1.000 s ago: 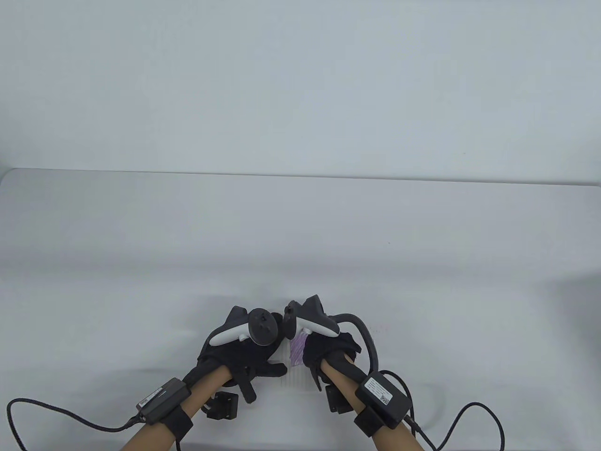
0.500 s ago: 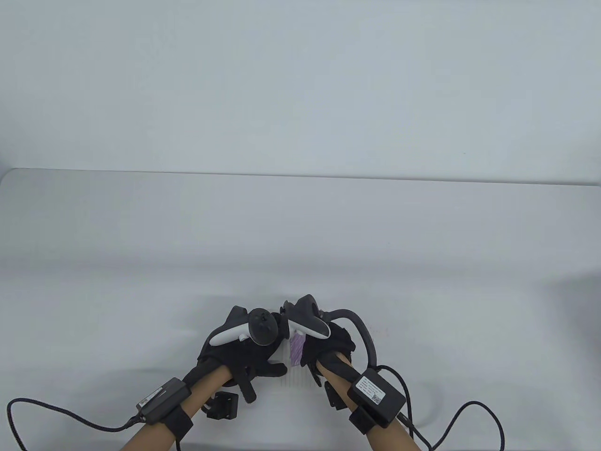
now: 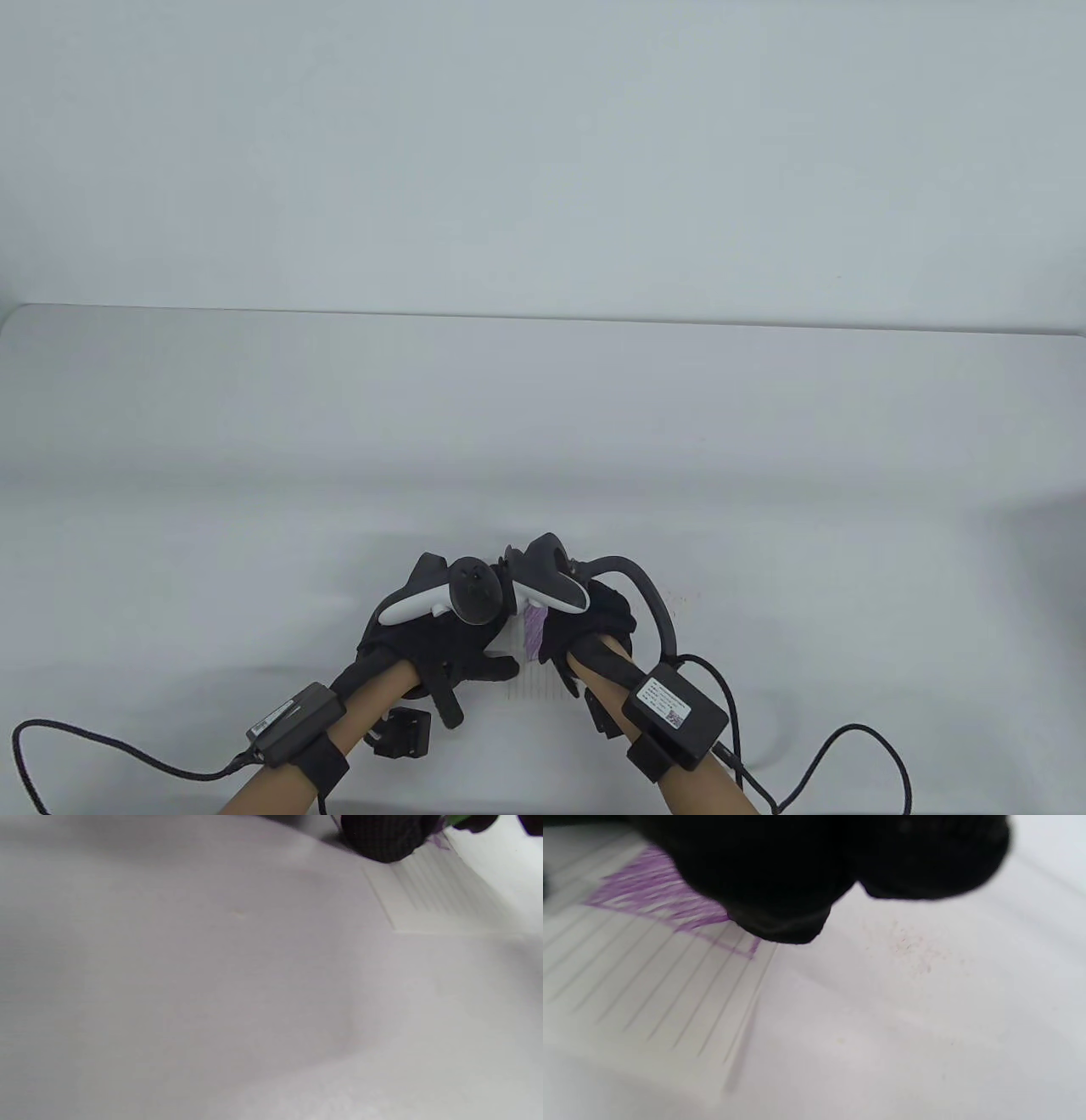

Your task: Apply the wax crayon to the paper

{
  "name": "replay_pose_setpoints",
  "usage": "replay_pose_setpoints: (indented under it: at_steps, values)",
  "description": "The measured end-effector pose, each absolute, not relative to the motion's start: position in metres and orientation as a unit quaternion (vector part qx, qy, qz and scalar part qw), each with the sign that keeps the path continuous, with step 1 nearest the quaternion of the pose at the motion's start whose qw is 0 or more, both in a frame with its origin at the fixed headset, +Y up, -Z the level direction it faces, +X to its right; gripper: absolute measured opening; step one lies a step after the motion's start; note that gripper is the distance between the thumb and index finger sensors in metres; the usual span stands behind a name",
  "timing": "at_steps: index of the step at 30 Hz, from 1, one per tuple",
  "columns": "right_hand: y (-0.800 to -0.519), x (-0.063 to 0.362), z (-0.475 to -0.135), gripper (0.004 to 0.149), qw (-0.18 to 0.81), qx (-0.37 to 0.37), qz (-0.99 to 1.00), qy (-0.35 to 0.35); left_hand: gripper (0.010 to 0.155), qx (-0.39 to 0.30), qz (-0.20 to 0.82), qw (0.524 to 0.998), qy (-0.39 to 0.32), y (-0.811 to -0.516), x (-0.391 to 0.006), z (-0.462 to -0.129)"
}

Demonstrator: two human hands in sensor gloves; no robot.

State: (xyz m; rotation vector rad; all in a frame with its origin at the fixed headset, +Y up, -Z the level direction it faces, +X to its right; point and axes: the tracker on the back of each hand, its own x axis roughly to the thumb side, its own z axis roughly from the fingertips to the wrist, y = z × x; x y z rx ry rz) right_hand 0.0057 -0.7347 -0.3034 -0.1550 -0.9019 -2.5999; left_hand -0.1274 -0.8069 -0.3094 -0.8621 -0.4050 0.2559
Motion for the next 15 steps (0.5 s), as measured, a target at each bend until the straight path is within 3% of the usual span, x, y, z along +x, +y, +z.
replay_pose_setpoints:
  at_steps: [1,4,7,9,12,15]
  values:
    - [-0.735,0.005,-0.300,0.042,0.178,-0.062,-0.919,-0.345,0.088,-0.414,0.123,0.881,-0.194,-0.807,-0.127,-0.309]
    - [-0.735,0.009,-0.305,0.042,0.192,-0.034,-0.923,-0.330,0.088,-0.415,0.123,0.880,-0.195,-0.807,-0.127,-0.309]
    - [-0.736,0.016,-0.315,0.042,0.250,0.000,-0.933,-0.258,0.088,-0.414,0.123,0.881,-0.194,-0.807,-0.127,-0.309]
    - [-0.736,0.016,-0.310,0.042,0.213,-0.030,-0.936,-0.279,0.088,-0.413,0.121,0.881,-0.195,-0.807,-0.127,-0.309]
    - [-0.738,0.015,-0.301,0.042,0.147,-0.059,-0.917,-0.366,0.088,-0.414,0.123,0.881,-0.195,-0.807,-0.127,-0.309]
    - [-0.735,0.019,-0.307,0.042,0.184,-0.032,-0.926,-0.328,0.088,-0.415,0.123,0.880,-0.195,-0.807,-0.127,-0.309]
